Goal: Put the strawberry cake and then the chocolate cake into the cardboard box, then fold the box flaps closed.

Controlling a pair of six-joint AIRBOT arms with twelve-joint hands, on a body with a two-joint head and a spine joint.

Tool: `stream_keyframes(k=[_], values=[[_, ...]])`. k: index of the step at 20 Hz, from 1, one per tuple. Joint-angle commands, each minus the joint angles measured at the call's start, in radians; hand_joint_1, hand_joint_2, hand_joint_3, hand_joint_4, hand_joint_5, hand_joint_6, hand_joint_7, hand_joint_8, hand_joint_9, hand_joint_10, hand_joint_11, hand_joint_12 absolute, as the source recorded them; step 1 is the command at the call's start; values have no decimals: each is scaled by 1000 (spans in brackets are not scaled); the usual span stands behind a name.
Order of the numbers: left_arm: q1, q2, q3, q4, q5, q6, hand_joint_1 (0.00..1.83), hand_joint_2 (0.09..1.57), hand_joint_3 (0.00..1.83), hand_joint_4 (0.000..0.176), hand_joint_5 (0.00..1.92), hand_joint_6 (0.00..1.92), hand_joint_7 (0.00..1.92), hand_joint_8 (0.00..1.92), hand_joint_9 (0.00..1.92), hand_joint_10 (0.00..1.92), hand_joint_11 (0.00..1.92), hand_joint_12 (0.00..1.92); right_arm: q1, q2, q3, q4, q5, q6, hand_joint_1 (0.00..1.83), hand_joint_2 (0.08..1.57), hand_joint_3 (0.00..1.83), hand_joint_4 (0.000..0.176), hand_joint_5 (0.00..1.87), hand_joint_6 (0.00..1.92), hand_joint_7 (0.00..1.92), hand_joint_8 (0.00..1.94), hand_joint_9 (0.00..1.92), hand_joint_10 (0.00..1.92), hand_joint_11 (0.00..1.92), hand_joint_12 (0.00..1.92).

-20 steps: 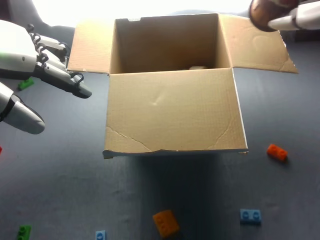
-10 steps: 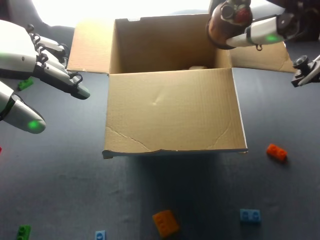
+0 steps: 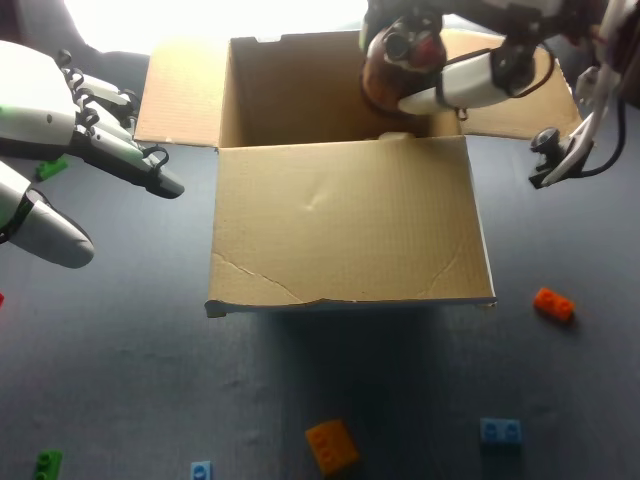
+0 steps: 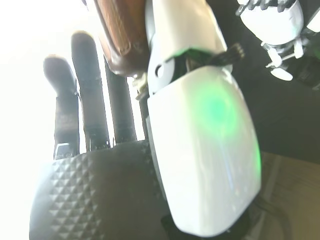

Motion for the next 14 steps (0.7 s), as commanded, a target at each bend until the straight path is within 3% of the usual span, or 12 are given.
stream_keyframes(k=[1, 4, 9, 11, 12, 13, 14], values=[[-4, 5, 4, -75, 0, -1, 0, 1107, 1, 80, 308, 0, 386, 0, 447, 1, 114, 1053, 7, 6, 9, -1, 125, -2, 1214, 1161, 0, 0, 939, 964, 859, 1346, 621, 1460, 383, 1865], [-4, 5, 4, -75, 0, -1, 19, 1118, 5, 74, 303, 2, 392, 3, 468, 9, 133, 1067, -13, -31, 39, -2, 121, -6, 1216, 1157, 1, 0, 928, 964, 884, 1322, 636, 1430, 380, 1828], [0, 5, 3, -75, 0, -1, 20, 1117, 1, 79, 291, 6, 387, 4, 451, 7, 106, 1099, -38, -78, 98, -26, 112, -1, 1211, 1140, 0, 0, 971, 925, 898, 1240, 584, 1452, 296, 1917], [2, 4, 2, -75, 0, -1, 18, 1116, 1, 76, 290, 3, 389, 4, 456, 8, 104, 1105, -42, -88, 108, -78, 112, 19, 1191, 1164, 5, 4, 885, 1070, 875, 1257, 571, 1455, 308, 1921], [3, 4, 2, -76, 0, -1, 21, 1117, 1, 74, 285, 1, 383, 1, 452, 5, 89, 1105, -45, -91, 110, -82, 112, 19, 1132, 1180, 2, 0, 838, 1181, 717, 1057, 529, 1428, 255, 1921], [4, 4, 2, -76, 0, -1, 13, 1122, 3, 73, 285, 1, 389, 3, 466, 10, 103, 1110, -46, -94, 110, -83, 112, 20, 1100, 1111, 0, 0, 625, 885, 600, 899, 497, 1342, 224, 1901], [5, 4, 2, -77, 0, -1, 6, 1126, 4, 72, 282, 0, 389, 2, 463, 8, 99, 1108, -47, -96, 110, -84, 113, 20, 1083, 1089, 0, 0, 587, 713, 600, 763, 498, 1256, 197, 1865]])
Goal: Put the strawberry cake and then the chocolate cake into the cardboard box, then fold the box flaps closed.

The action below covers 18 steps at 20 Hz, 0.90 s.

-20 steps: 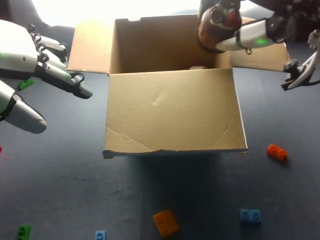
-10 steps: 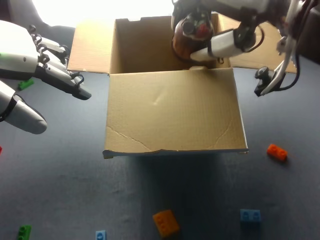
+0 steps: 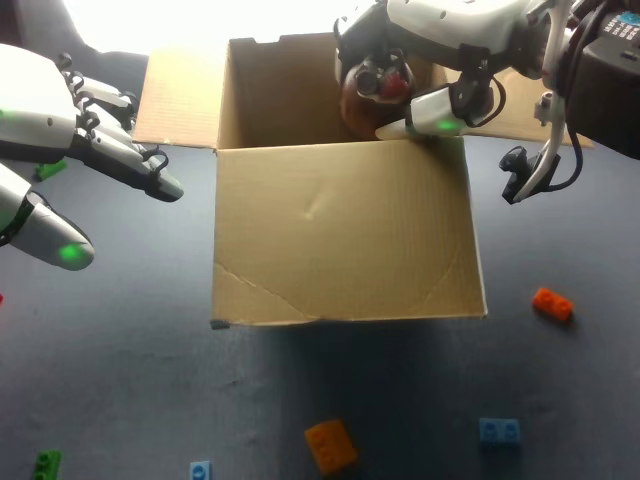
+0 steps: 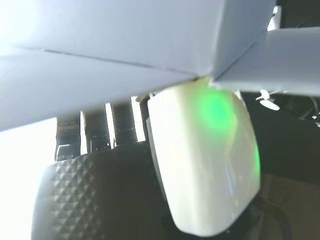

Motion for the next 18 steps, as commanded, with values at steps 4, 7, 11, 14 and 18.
stream_keyframes(k=[4, 7, 11, 14, 18], values=[[0, 4, 3, -79, 0, -1, 0, 1122, 1, 79, 272, 0, 386, 1, 459, 4, 99, 1103, -2, 5, 4, -10, 115, 0, 821, 1019, 0, 0, 342, 228, 511, 109, 361, 745, 4, 1616], [1, 4, 3, -80, 1, -1, 0, 1116, 0, 78, 279, 4, 390, 2, 454, 2, 111, 1104, -6, 6, 3, -12, 110, 0, 665, 984, 0, 0, 128, 21, 275, 1, 233, 290, 0, 1242], [2, 4, 3, -80, 2, -1, 0, 1125, 1, 82, 260, 0, 352, 0, 398, 0, 7, 1194, -3, 25, -11, -15, 107, 0, 686, 963, 0, 0, 61, 4, 129, 0, 131, 88, 0, 985], [4, 4, 3, -80, 12, -1, 0, 1120, 0, 78, 286, 7, 366, 4, 419, 7, 49, 1173, 1, 56, -41, -16, 101, 0, 694, 951, 0, 0, 70, 8, 112, 5, 132, 60, 0, 879], [4, 4, 6, -86, 57, -1, 0, 1129, 1, 69, 310, 8, 392, 6, 431, 8, 41, 1189, 29, 137, -92, -20, 101, 4, 689, 942, 0, 0, 81, 7, 115, 1, 153, 43, 0, 867]])
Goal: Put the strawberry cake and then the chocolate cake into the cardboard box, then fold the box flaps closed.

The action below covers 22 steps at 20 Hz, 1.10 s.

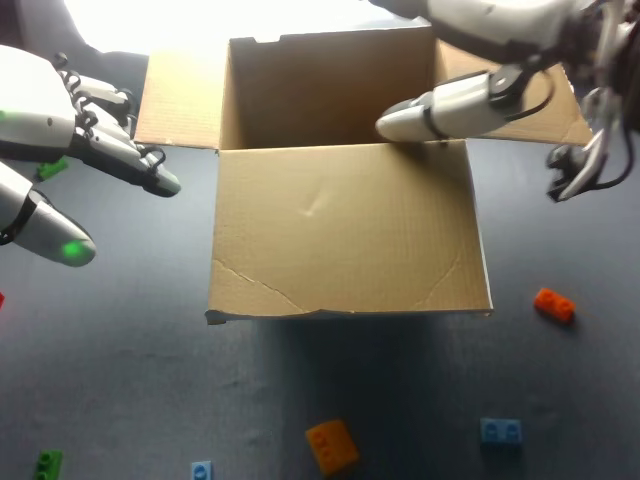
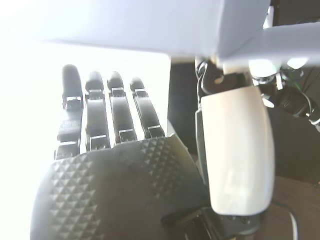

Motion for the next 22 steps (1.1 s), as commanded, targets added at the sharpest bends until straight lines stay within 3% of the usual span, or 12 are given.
stream_keyframes(k=[1, 3, 7, 9, 11, 13, 16, 20, 22], values=[[-8, 4, 5, -85, 25, -1, 0, 1129, 1, 69, 310, 8, 392, 6, 431, 8, 41, 1189, 26, 31, -9, -2, 112, 7, 689, 942, 0, 0, 81, 7, 115, 1, 153, 43, 0, 867], [-14, 4, 7, -101, 46, 0, 0, 1153, 2, 69, 316, 1, 421, 1, 470, 10, 46, 1211, 45, 77, -32, -3, 105, 14, 412, 1015, 22, 0, 156, 28, 176, 12, 192, 46, 0, 967], [-28, 4, 7, -119, 72, 9, 0, 1155, 3, 68, 304, 0, 398, 0, 460, 2, 21, 1230, 65, 160, -73, 1, 99, 15, 184, 1099, 30, 0, 167, 20, 193, 7, 207, 39, 0, 842], [-34, 4, 6, -124, 86, 15, 0, 1154, 1, 67, 318, 5, 410, 4, 471, 5, 36, 1210, 72, 214, -98, 12, 108, 12, 154, 1126, 19, 0, 187, 19, 234, 11, 230, 40, 0, 832], [-48, 4, 3, -124, 88, 15, 0, 1151, 0, 74, 297, 1, 408, 2, 460, 1, 15, 1210, 74, 264, -107, 119, 78, -34, 102, 1151, 13, 0, 206, 16, 248, 4, 251, 37, 0, 790], [-66, 5, 3, -124, 87, 15, 0, 1160, 3, 63, 318, 11, 421, 7, 489, 14, 21, 1215, 69, 307, -107, 158, 75, -46, 35, 1169, 17, 0, 225, 20, 251, 4, 256, 35, 0, 771], [-94, 5, 4, -123, 58, 5, 0, 1153, 0, 64, 312, 6, 412, 1, 487, 10, 24, 1213, 37, 357, -105, 158, 63, -69, 0, 1202, 22, 0, 247, 21, 243, 0, 255, 28, 0, 713], [-138, 3, 2, -117, 46, -4, 0, 1160, 3, 67, 295, 6, 391, 8, 449, 4, 0, 1179, -85, 424, -138, 162, 147, -53, 0, 1217, 10, 0, 233, 5, 227, 0, 245, 16, 0, 626], [-161, -2, 1, -96, 43, -15, 0, 1173, 7, 54, 305, 8, 385, 3, 443, 1, 0, 1152, -157, 436, -145, 167, 219, -40, 0, 1209, 3, 0, 236, 4, 252, 6, 252, 17, 0, 715]])
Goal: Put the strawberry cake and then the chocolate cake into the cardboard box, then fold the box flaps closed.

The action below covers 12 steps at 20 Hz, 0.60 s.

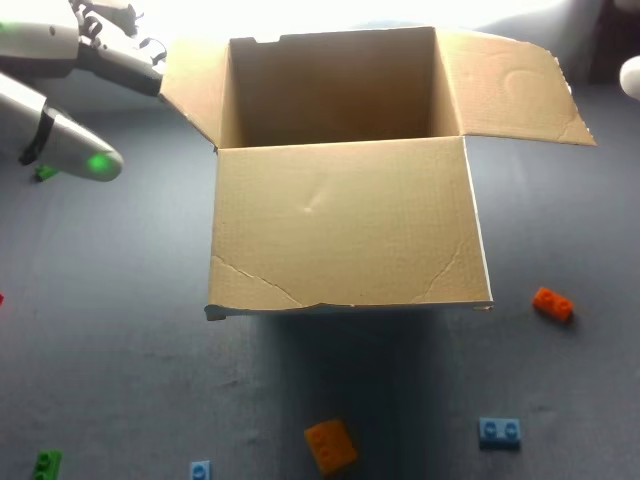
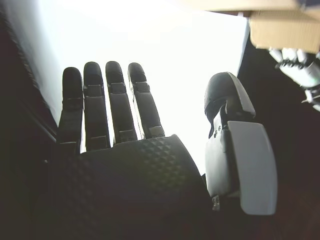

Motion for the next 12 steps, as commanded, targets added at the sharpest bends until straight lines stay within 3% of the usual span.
stream_keyframes(k=[1, 9, 12], values=[[-19, 2, -2, -74, 2, -8, 0, 1179, 9, 53, 303, 6, 387, 4, 444, 2, 0, 1148, 10, 20, 4, 17, 174, 13, 0, 1208, 3, 0, 243, 7, 260, 9, 258, 19, 0, 719], [-83, -6, -65, -16, 14, -36, 0, 1176, 1, 54, 305, 4, 381, 1, 414, 2, 0, 1112, -85, 22, 2, 19, 175, 18, 5, 1206, 0, 0, 259, 10, 272, 8, 279, 18, 0, 676], [-99, -5, -94, 4, 18, -43, 0, 1183, 2, 63, 295, 1, 376, 0, 415, 2, 0, 1130, -180, 11, 1, 19, 277, 14, 50, 1196, 0, 0, 248, 3, 273, 4, 273, 12, 0, 699]])
